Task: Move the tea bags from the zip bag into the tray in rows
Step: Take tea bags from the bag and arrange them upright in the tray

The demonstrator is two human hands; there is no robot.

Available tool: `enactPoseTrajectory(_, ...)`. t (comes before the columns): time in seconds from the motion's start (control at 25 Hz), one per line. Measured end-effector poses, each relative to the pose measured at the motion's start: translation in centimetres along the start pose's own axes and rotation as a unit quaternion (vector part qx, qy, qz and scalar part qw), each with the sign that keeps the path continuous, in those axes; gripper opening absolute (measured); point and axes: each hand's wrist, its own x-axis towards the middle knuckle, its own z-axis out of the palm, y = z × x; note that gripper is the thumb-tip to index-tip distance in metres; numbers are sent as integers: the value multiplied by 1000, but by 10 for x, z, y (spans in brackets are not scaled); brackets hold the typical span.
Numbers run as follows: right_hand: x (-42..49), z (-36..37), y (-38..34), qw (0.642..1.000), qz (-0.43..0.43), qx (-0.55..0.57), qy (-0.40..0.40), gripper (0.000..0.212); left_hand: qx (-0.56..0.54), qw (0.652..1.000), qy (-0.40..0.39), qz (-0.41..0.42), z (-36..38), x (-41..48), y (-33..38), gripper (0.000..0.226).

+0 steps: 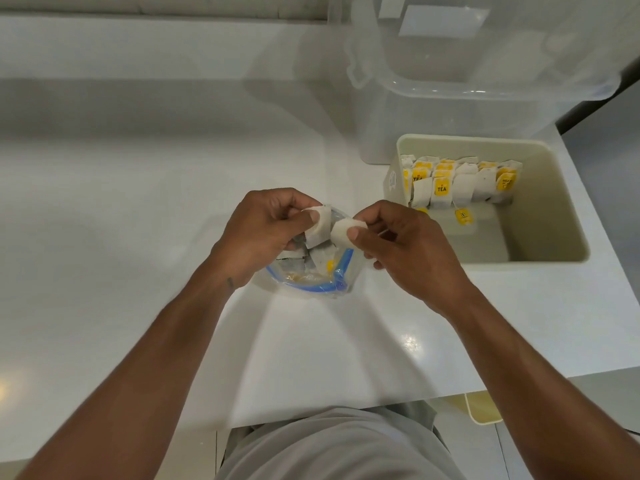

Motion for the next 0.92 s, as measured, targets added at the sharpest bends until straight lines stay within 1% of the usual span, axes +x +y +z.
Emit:
enactPoseTrajectory(0.04, -3, -5, -6, 997, 0, 54, -61, 5, 13, 1000, 13, 3, 0, 0, 0, 10)
enactPoseTrajectory(0.08, -5, -10, -14, 981, 1, 148, -123, 5, 23, 1000, 21, 3, 0, -1, 1, 10)
enactPoseTrajectory(0.12, -8, -14, -22, 956, 4, 242, -168, 6, 30, 999, 25, -2, 0, -1, 3, 10)
enactPoseTrajectory(0.16, -6, -16, -25, 940, 2, 293, -175, 8, 29, 999, 22, -12, -1, -1, 4, 11)
enactPoseTrajectory(0.2, -1, -14, -24, 943, 2, 295, -151, 9, 18, 999, 13, -26, -2, -1, 6, 12)
enactPoseTrajectory(0.24, 5, -11, -21, 974, -5, 207, -95, 7, -6, 999, 0, -40, -2, -2, 8, 12)
enactPoseTrajectory(0.28, 10, -7, -18, 995, -6, 93, -36, 7, -32, 998, -13, -48, -2, -4, 10, 13)
enactPoseTrajectory(0.32, 13, -6, -14, 999, -1, 41, -16, 9, -44, 998, -19, -50, -2, -5, 12, 13)
enactPoseTrajectory(0.36, 11, -6, -15, 998, -11, 57, -29, 9, -41, 998, -18, -47, -2, -5, 13, 13)
enactPoseTrajectory(0.4, 10, -6, -16, 992, -18, 108, -55, 10, -33, 998, -16, -46, -3, -6, 13, 13)
enactPoseTrajectory(0.44, 7, -8, -15, 988, -19, 135, -68, 9, -30, 998, -19, -46, -3, -7, 13, 13)
enactPoseTrajectory(0.48, 6, -10, -15, 991, -21, 115, -59, 8, -36, 998, -31, -48, -2, -8, 14, 13)
enactPoseTrajectory(0.56, 5, -14, -13, 999, -12, 30, -17, 6, -52, 996, -57, -47, 2, -7, 18, 14)
enactPoseTrajectory(0.6, 3, -16, -14, 999, -4, 51, -15, 6, -47, 996, -62, -40, 4, -7, 22, 14)
enactPoseTrajectory(0.64, 1, -21, -14, 994, 7, 103, -22, 8, -32, 997, -63, -28, 7, -4, 26, 14)
enactPoseTrajectory(0.68, 0, -29, -12, 991, 14, 129, -22, 9, -15, 998, -66, -14, 11, -2, 30, 13)
enactPoseTrajectory(0.84, -9, -69, 4, 992, 10, 127, -6, 8, 40, 993, -103, 51, 40, 11, 53, 12)
enactPoseTrajectory(0.92, -11, -91, 16, 993, 13, 118, -6, 6, 74, 989, -101, 74, 59, 21, 65, 13)
